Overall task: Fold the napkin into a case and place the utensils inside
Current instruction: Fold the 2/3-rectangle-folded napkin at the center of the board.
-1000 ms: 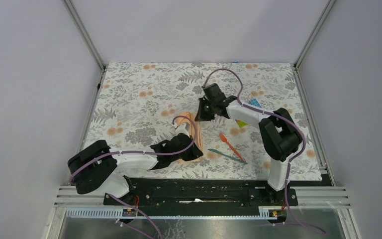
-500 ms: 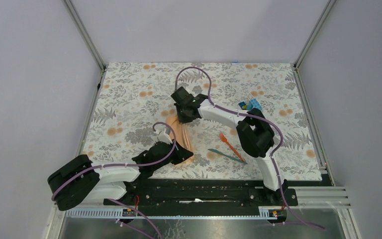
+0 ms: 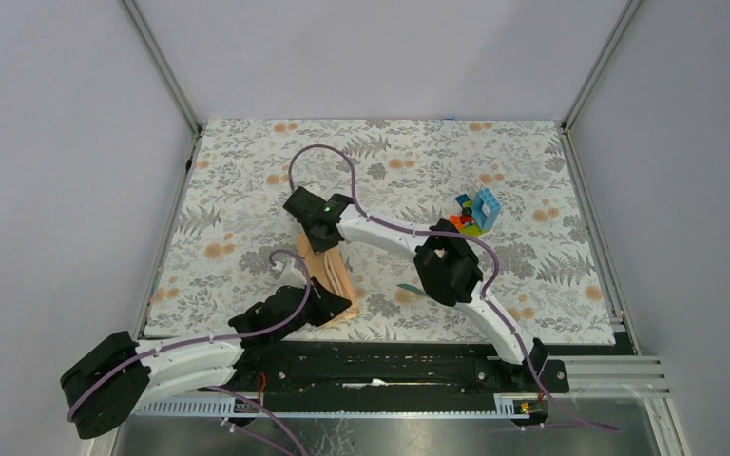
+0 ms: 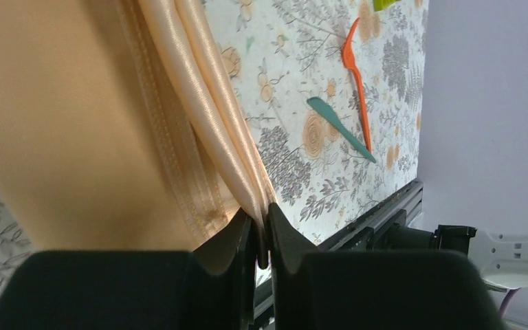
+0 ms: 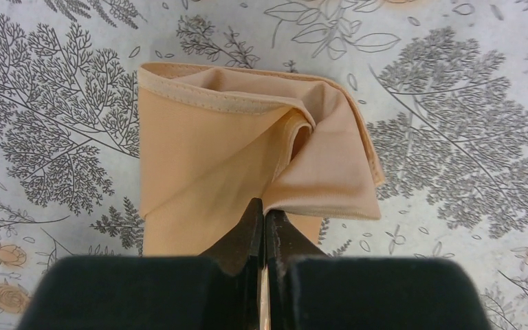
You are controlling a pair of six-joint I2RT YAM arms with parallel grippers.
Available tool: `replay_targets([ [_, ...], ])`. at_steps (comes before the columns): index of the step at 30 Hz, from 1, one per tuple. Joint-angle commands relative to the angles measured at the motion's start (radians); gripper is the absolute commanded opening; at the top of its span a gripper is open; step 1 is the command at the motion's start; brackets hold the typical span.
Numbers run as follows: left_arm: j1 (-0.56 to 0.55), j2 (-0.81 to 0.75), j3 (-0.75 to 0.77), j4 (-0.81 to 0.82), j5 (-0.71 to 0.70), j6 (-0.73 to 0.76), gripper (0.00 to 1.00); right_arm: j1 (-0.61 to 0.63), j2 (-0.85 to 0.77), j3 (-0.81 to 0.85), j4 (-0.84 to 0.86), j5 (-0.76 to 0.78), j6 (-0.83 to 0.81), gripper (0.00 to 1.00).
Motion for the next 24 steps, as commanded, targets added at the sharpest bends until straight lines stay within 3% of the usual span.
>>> replay_targets([
  [1,-0.008,-0.087,0.021,-0.213,0.012,-0.008,0.21,0.014,0.045,0.074,0.033,0.045,-0.019,0.0],
  [5,-0.008,-0.184,0.128,-0.47,0.008,-0.01,0.53,0.013,0.018,0.025,0.088,0.029,-0.026,0.0],
  [7,-0.008,-0.233,0.193,-0.6,-0.004,-0.009,0.63,0.013,0.005,0.007,0.11,0.023,-0.036,0.0],
  [10,-0.006,-0.259,0.331,-0.867,-0.089,0.0,0.66,0.008,-0.016,-0.031,0.149,-0.014,-0.048,0.0],
  [13,0.021,-0.234,0.446,-1.05,-0.17,-0.015,0.6,-0.005,-0.054,-0.119,0.23,-0.059,-0.045,0.0],
  [16,0.107,-0.209,0.485,-1.079,-0.173,-0.002,0.53,-0.021,-0.104,-0.213,0.312,-0.108,-0.036,0.0],
  [19,0.276,-0.181,0.48,-1.027,-0.111,0.06,0.51,-0.039,-0.137,-0.286,0.376,-0.175,-0.024,0.0],
  [22,0.494,-0.144,0.42,-0.868,0.053,0.15,0.62,-0.056,-0.166,-0.344,0.434,-0.214,-0.017,0.0],
  [24,0.661,-0.087,0.351,-0.708,0.226,0.185,0.63,-0.063,-0.182,-0.372,0.458,-0.252,-0.023,0.0],
])
